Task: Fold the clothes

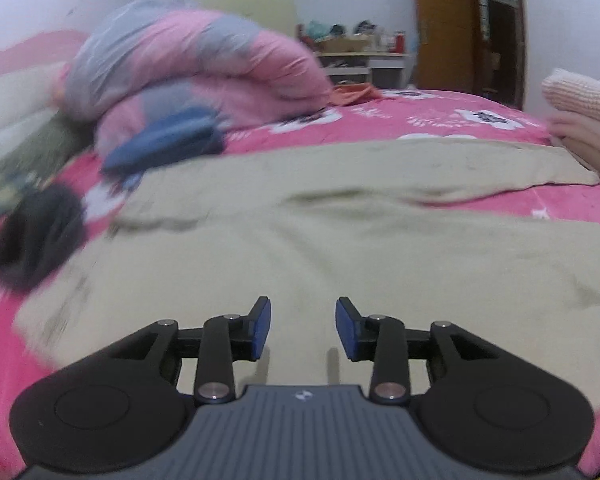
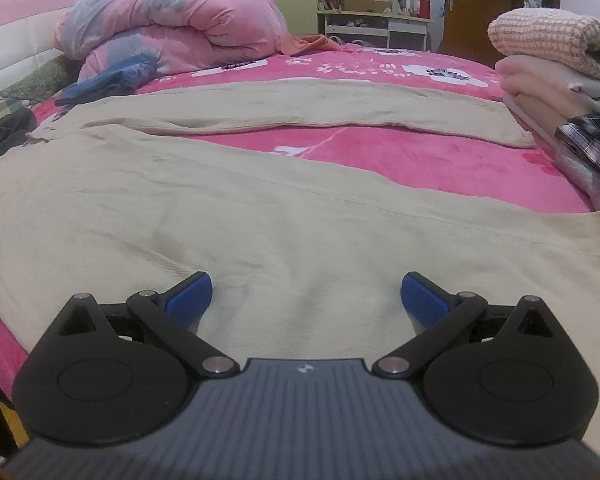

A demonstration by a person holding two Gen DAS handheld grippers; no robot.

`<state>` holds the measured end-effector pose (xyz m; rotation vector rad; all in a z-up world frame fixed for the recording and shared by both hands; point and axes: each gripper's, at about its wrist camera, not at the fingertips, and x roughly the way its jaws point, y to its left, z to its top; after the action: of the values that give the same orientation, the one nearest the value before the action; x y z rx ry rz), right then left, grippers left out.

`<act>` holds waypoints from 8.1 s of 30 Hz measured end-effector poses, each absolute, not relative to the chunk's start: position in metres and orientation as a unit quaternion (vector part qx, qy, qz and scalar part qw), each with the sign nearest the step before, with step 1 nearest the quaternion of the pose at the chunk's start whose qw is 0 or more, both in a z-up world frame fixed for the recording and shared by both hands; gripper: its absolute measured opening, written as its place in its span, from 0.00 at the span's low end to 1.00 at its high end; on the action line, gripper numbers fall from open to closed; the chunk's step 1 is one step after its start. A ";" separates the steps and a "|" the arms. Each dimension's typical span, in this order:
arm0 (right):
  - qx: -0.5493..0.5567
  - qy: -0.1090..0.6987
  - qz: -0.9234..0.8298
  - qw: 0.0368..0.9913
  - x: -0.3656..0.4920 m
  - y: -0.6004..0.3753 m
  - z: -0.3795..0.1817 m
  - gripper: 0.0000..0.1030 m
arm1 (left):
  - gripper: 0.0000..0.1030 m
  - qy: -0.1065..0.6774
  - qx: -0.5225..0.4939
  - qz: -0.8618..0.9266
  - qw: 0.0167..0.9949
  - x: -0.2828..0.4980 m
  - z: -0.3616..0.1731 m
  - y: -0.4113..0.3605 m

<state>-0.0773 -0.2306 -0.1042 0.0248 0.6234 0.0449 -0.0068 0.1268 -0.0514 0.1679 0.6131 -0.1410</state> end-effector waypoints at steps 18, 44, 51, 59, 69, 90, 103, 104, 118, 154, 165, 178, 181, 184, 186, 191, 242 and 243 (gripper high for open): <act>0.008 0.298 0.023 0.954 -0.078 -0.229 -0.106 0.99 | 0.62 0.364 0.060 0.005 0.930 -0.014 -0.078 0.221; 0.009 0.290 0.014 0.957 -0.079 -0.226 -0.109 0.99 | 0.75 0.356 0.081 0.113 0.924 -0.038 -0.067 0.251; 0.009 0.284 0.013 0.959 -0.081 -0.225 -0.110 0.99 | 0.72 0.315 0.041 0.137 0.938 -0.055 -0.027 0.252; 0.008 0.280 0.012 0.960 -0.083 -0.224 -0.111 0.99 | 0.75 0.308 0.022 0.077 0.948 -0.036 -0.024 0.205; 0.007 0.279 0.011 0.960 -0.083 -0.224 -0.111 0.99 | 0.79 0.356 0.054 0.016 0.933 -0.019 -0.067 0.142; 0.006 0.277 0.008 0.961 -0.084 -0.222 -0.111 0.99 | 0.88 0.371 0.049 0.027 0.927 -0.020 -0.083 0.138; 0.006 0.276 0.007 0.961 -0.084 -0.221 -0.112 0.99 | 0.88 0.370 0.050 0.031 0.927 -0.021 -0.084 0.136; 0.006 0.276 0.007 0.961 -0.084 -0.221 -0.112 0.99 | 0.88 0.370 0.050 0.031 0.927 -0.021 -0.084 0.137; 0.006 0.275 0.006 0.961 -0.084 -0.222 -0.111 0.99 | 0.88 0.370 0.050 0.031 0.927 -0.021 -0.084 0.138; 0.005 0.271 0.005 0.962 -0.084 -0.223 -0.112 0.99 | 0.89 0.370 0.050 0.033 0.927 -0.021 -0.084 0.138; 0.004 0.270 0.006 0.963 -0.084 -0.224 -0.112 0.99 | 0.89 0.370 0.050 0.034 0.927 -0.021 -0.084 0.136; 0.004 0.269 0.005 0.963 -0.085 -0.223 -0.112 0.99 | 0.89 0.371 0.050 0.035 0.927 -0.021 -0.084 0.136; 0.004 0.269 0.005 0.963 -0.084 -0.223 -0.113 0.99 | 0.89 0.371 0.051 0.035 0.927 -0.021 -0.084 0.136; 0.004 0.268 0.005 0.963 -0.085 -0.223 -0.113 0.99 | 0.89 0.371 0.050 0.035 0.927 -0.021 -0.084 0.136; 0.004 0.268 0.005 0.963 -0.085 -0.223 -0.113 0.99 | 0.89 0.371 0.051 0.035 0.927 -0.021 -0.084 0.137; 0.004 0.268 0.004 0.963 -0.085 -0.223 -0.113 0.99 | 0.89 0.371 0.051 0.035 0.927 -0.021 -0.084 0.137; 0.191 0.281 0.227 0.913 -0.163 -0.165 -0.072 0.99 | 0.89 0.376 -0.049 0.019 0.925 -0.110 -0.080 0.166; 0.233 0.294 0.248 0.893 -0.154 -0.167 -0.075 0.99 | 0.89 0.376 -0.052 0.020 0.925 -0.111 -0.079 0.167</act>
<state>-0.1544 -0.1668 -0.0748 0.4826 0.6094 0.5134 -0.1105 0.1675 -0.0791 -0.1059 0.7714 0.0411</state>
